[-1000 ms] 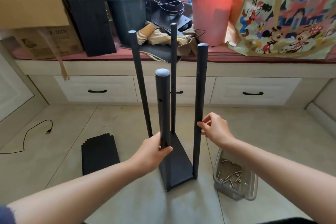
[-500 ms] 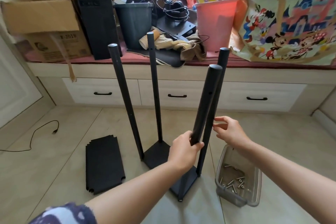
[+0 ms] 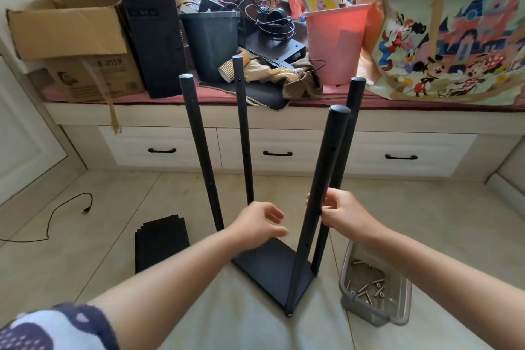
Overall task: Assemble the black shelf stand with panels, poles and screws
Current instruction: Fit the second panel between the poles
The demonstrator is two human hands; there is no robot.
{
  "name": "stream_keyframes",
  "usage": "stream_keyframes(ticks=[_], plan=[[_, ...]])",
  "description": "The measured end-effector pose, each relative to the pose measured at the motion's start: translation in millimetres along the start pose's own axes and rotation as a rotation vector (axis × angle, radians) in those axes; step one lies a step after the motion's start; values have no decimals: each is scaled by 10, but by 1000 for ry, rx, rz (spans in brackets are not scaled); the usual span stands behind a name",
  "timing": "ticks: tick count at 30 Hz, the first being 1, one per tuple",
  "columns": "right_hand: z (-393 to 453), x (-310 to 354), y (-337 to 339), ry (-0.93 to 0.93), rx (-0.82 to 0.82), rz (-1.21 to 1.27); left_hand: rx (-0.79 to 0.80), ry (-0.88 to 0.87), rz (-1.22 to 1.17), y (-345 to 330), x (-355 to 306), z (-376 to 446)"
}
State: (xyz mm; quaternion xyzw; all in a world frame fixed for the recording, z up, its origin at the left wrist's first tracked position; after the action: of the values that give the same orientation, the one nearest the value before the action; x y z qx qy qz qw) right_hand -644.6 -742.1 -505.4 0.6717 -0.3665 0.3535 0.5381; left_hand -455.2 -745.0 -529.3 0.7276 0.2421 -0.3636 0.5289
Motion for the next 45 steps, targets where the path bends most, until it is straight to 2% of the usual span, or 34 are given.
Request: stream_keyframes(ticks=[3, 6, 8, 11, 14, 22, 34, 45], plan=[[-60, 39, -33, -10, 13, -72, -144, 140, -61, 503, 291, 41], [-130, 49, -60, -29, 44, -111, -300, 292, -314, 899, 492, 68], [-176, 73, -63, -14, 45, -123, -428, 308, -365, 1095, 543, 88], [-213, 96, -63, 37, 20, -203, -551, 231, -307, 1271, 528, 146], [-208, 77, -88, 56, -16, -264, -525, 136, -236, 1312, 482, 233], [-109, 70, -135, 95, -7, -324, -496, 79, -200, 1318, 531, 214], [105, 95, 112, 150, -194, -218, -586, -74, -101, 1087, 468, -264], [140, 64, 155, 129, -251, -243, -618, -100, -74, 1046, 446, -407]])
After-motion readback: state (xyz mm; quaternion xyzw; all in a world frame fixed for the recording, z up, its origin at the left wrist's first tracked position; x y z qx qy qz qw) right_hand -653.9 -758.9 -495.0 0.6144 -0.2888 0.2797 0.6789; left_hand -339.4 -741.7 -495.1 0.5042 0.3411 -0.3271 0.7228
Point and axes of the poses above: each hand's wrist, its own z-axis towards the middle knuckle, its own y-axis out of the back of the hand, x = y × z, the point moved 4 cm from there along z, towards the middle knuckle, and after that the axes turned 6 degrees about -y, right-handed, at the moved point
